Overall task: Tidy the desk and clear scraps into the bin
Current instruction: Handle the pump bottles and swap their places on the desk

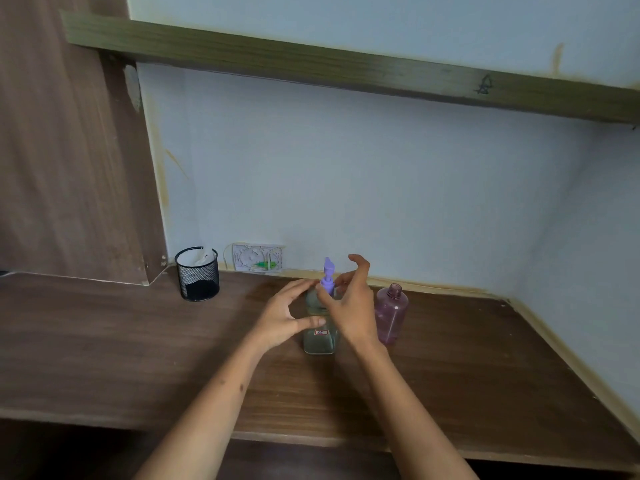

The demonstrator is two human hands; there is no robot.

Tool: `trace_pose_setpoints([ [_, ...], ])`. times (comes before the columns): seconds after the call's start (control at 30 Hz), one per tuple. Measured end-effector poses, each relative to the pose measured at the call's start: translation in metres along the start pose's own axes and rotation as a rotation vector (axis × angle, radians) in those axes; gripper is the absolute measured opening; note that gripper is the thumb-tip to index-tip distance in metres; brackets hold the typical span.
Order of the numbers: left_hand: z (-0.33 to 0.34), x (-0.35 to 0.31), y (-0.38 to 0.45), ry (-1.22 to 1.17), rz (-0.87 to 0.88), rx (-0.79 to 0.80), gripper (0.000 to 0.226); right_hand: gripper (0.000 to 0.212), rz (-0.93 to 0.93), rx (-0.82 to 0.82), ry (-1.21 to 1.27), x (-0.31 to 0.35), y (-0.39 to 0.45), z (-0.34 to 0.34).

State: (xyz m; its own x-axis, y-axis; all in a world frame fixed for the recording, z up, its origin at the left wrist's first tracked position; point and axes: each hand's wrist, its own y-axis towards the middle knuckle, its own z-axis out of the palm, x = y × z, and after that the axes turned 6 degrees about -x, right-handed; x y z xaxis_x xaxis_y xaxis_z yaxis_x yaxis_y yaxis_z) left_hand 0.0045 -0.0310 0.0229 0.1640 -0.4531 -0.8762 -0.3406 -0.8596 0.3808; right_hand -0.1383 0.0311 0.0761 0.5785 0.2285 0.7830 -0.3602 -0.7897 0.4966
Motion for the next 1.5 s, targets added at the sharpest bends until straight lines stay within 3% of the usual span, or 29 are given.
trace_pose_setpoints([
  [0.1,0.000,0.000,0.001,-0.003,-0.011,-0.004,0.086,0.074,-0.004,0.076,0.066,0.000,0.000,-0.001],
  [0.3,0.000,0.001,0.000,0.005,-0.015,-0.004,0.084,0.078,-0.007,-0.015,-0.057,0.003,-0.001,0.002],
  [0.53,0.001,0.002,0.000,0.004,-0.031,-0.009,0.094,0.073,0.004,0.073,0.020,0.003,-0.002,-0.001],
  [0.73,0.001,0.000,-0.001,0.002,-0.021,-0.011,0.090,0.080,0.027,-0.023,-0.028,0.003,-0.001,0.002],
  [0.93,0.002,-0.002,-0.002,-0.019,-0.005,-0.010,0.082,0.077,0.034,0.078,0.070,0.004,-0.001,0.000],
  [1.03,0.002,-0.001,-0.002,-0.011,-0.007,-0.017,0.075,0.079,0.062,0.042,0.062,0.008,0.000,0.000],
  [1.17,0.001,-0.001,-0.002,0.002,-0.005,-0.016,0.083,0.084,0.033,-0.012,-0.048,0.008,-0.001,0.003],
  [1.5,0.003,-0.003,-0.005,0.029,0.017,-0.033,0.079,0.061,-0.087,-0.079,0.156,0.026,0.013,-0.016],
])
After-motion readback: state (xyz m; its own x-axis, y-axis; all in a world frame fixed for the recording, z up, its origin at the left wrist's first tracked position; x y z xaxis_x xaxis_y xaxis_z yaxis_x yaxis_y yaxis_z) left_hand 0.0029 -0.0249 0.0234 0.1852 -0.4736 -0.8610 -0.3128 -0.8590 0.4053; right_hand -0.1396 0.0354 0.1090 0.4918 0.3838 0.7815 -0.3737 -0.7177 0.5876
